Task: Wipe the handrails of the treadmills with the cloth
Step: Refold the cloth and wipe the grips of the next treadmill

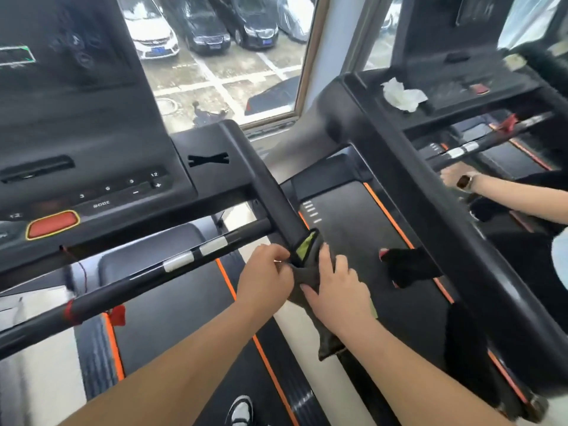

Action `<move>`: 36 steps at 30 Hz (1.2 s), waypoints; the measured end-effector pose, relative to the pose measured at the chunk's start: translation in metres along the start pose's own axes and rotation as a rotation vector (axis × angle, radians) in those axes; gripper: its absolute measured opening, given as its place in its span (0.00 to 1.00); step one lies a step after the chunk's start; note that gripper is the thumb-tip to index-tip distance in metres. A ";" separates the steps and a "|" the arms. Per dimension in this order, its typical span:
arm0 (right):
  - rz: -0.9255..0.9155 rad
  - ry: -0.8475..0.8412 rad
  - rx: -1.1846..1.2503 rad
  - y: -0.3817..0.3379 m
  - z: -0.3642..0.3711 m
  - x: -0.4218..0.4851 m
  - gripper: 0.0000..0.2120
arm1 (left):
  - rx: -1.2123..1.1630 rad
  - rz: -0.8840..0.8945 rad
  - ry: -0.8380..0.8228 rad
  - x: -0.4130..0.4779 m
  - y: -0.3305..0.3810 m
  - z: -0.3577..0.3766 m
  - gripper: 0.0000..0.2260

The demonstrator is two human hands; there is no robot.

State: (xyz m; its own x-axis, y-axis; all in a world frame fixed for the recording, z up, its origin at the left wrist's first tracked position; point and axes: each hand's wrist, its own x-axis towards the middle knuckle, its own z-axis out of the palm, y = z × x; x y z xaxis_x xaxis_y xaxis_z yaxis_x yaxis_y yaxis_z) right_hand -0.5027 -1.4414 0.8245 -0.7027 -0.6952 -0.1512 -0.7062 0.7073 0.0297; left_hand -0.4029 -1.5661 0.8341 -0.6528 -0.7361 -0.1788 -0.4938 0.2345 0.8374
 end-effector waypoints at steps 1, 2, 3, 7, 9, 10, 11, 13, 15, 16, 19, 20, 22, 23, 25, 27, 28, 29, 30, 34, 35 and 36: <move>0.008 -0.001 -0.016 0.004 0.002 -0.008 0.44 | -0.005 0.002 0.008 0.005 0.002 0.002 0.10; 0.011 -0.010 -0.028 0.007 0.004 -0.014 0.44 | -0.015 0.002 0.013 0.009 0.005 0.003 0.10; 0.011 -0.024 -0.037 0.009 0.005 -0.017 0.44 | -0.028 0.004 0.020 0.012 0.007 0.004 0.10; 0.046 -0.089 -0.063 0.001 0.001 -0.009 0.43 | -0.053 0.026 0.035 0.020 0.010 0.004 0.10; 0.087 -0.112 -0.062 -0.008 -0.002 0.004 0.43 | -0.073 0.016 0.038 0.023 0.004 0.001 0.10; 0.106 -0.118 -0.053 -0.012 -0.004 0.011 0.43 | -0.073 0.006 0.044 0.022 0.000 -0.003 0.10; 0.115 -0.121 -0.043 -0.015 -0.005 0.021 0.43 | -0.066 -0.005 0.050 0.021 -0.006 -0.007 0.10; 0.105 -0.135 -0.016 -0.026 -0.008 0.043 0.43 | -0.047 -0.028 0.059 0.017 -0.017 -0.018 0.10; 0.091 -0.148 0.025 -0.038 -0.011 0.072 0.43 | -0.037 -0.044 0.064 0.011 -0.029 -0.029 0.10; 0.085 -0.151 0.047 -0.044 -0.013 0.087 0.43 | -0.029 -0.050 0.072 0.009 -0.034 -0.033 0.11; 0.062 -0.137 0.109 -0.063 -0.020 0.123 0.41 | -0.017 -0.070 0.087 0.003 -0.045 -0.044 0.10; 0.056 -0.131 0.129 -0.067 -0.023 0.131 0.40 | -0.019 -0.071 0.083 0.001 -0.045 -0.046 0.10; 0.046 -0.130 0.162 -0.070 -0.026 0.139 0.39 | -0.014 -0.067 0.065 -0.005 -0.044 -0.048 0.11; 0.043 -0.137 0.180 -0.068 -0.027 0.137 0.39 | -0.006 -0.062 0.054 -0.009 -0.044 -0.047 0.12; 0.040 -0.154 0.225 -0.058 -0.027 0.128 0.37 | 0.005 -0.048 0.035 -0.019 -0.043 -0.041 0.11; 0.046 -0.162 0.263 -0.042 -0.025 0.108 0.35 | 0.001 -0.048 0.006 -0.029 -0.042 -0.033 0.11; 0.055 -0.165 0.274 -0.032 -0.024 0.095 0.35 | 0.000 -0.047 -0.009 -0.033 -0.041 -0.028 0.11; 0.064 -0.170 0.278 -0.021 -0.021 0.079 0.35 | 0.005 -0.045 -0.026 -0.037 -0.041 -0.023 0.11; 0.071 -0.172 0.275 -0.010 -0.019 0.059 0.34 | 0.013 -0.044 -0.042 -0.042 -0.040 -0.018 0.11; 0.139 -0.128 0.224 0.033 0.001 -0.022 0.32 | 0.065 -0.048 -0.113 -0.058 -0.032 0.006 0.10; 0.170 -0.126 0.203 0.043 0.006 -0.040 0.31 | 0.084 -0.051 -0.136 -0.063 -0.030 0.015 0.10; 0.198 -0.128 0.179 0.052 0.009 -0.056 0.30 | 0.102 -0.053 -0.160 -0.068 -0.027 0.026 0.10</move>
State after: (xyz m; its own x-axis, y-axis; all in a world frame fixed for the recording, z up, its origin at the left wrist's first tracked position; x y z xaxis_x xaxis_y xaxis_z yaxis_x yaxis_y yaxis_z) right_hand -0.4987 -1.3646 0.8253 -0.8008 -0.5277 -0.2833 -0.5220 0.8468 -0.1019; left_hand -0.3597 -1.5058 0.8102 -0.7028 -0.6412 -0.3081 -0.5808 0.2671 0.7690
